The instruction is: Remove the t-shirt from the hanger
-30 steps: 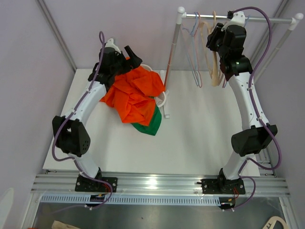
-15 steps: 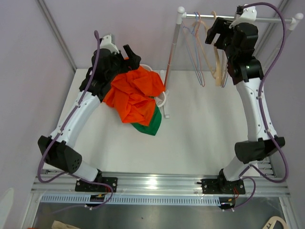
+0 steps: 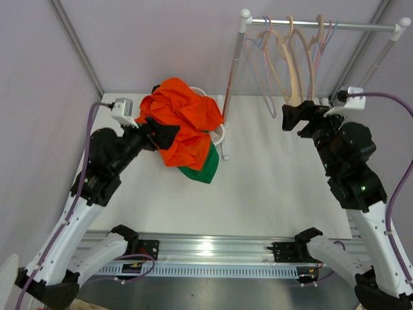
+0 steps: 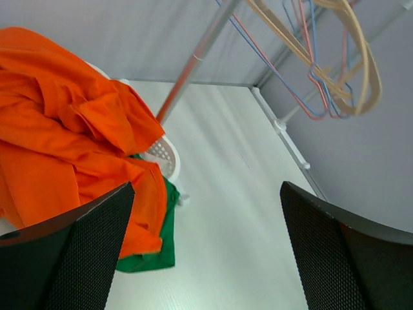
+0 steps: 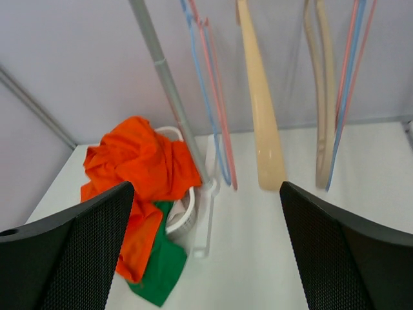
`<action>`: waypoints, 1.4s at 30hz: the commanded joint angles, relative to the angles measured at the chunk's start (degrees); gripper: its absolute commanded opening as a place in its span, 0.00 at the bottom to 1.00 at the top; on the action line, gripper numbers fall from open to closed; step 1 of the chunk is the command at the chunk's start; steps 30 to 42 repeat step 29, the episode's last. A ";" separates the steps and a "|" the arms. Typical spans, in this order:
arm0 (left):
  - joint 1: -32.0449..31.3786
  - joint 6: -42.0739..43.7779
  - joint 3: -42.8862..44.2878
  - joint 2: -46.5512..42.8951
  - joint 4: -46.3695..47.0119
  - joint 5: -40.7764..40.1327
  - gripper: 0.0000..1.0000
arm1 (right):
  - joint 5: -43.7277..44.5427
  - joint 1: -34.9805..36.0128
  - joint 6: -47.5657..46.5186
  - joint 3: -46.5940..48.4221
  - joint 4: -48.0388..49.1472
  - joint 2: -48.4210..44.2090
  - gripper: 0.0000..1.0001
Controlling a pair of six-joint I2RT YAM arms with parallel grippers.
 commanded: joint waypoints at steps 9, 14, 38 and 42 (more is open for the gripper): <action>-2.82 -3.18 -25.31 -20.17 0.03 4.65 1.00 | -5.10 6.48 10.64 -32.21 -1.14 -18.93 1.00; -2.73 -3.27 -31.47 -25.47 0.82 5.00 1.00 | -14.16 6.84 10.04 -41.88 4.03 -27.18 1.00; -2.82 -1.86 -35.08 -23.54 2.32 7.29 1.00 | -14.96 6.84 8.27 -46.64 6.68 -27.03 1.00; -2.82 -1.86 -35.08 -23.54 2.32 7.29 1.00 | -14.96 6.84 8.27 -46.64 6.68 -27.03 1.00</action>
